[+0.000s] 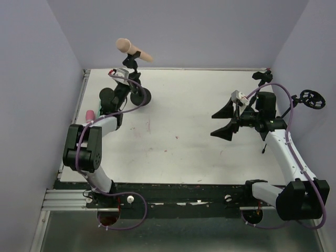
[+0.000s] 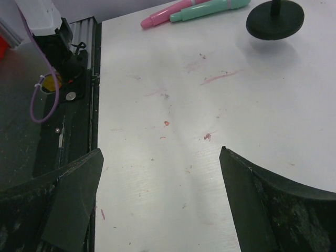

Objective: Attach the microphones to the stand

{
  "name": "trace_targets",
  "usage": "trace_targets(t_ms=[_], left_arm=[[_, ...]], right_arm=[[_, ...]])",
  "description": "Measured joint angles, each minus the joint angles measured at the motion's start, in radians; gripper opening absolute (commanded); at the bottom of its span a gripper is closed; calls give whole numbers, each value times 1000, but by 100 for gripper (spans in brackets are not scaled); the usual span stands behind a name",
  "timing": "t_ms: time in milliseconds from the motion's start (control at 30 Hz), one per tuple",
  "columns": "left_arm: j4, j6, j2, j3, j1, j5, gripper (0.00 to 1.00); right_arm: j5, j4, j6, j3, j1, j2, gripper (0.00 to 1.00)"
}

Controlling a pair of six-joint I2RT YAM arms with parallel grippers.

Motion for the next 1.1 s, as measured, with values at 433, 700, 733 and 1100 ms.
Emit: trace_targets(t_ms=[433,700,733,1100], left_arm=[[-195,-4,328,401,141,19,1],[-254,-4,376,428,172,52,23],[-260,-2,376,428,176,56,26],[-182,-5,277,276,184,80,72]], right_arm=[[-5,-82,-75,1,-1,71,100],[-11,-130,-113,18,0,97,100],[-12,-132,-114,19,0,97,100],[-12,-148,-128,20,-3,93,100]])
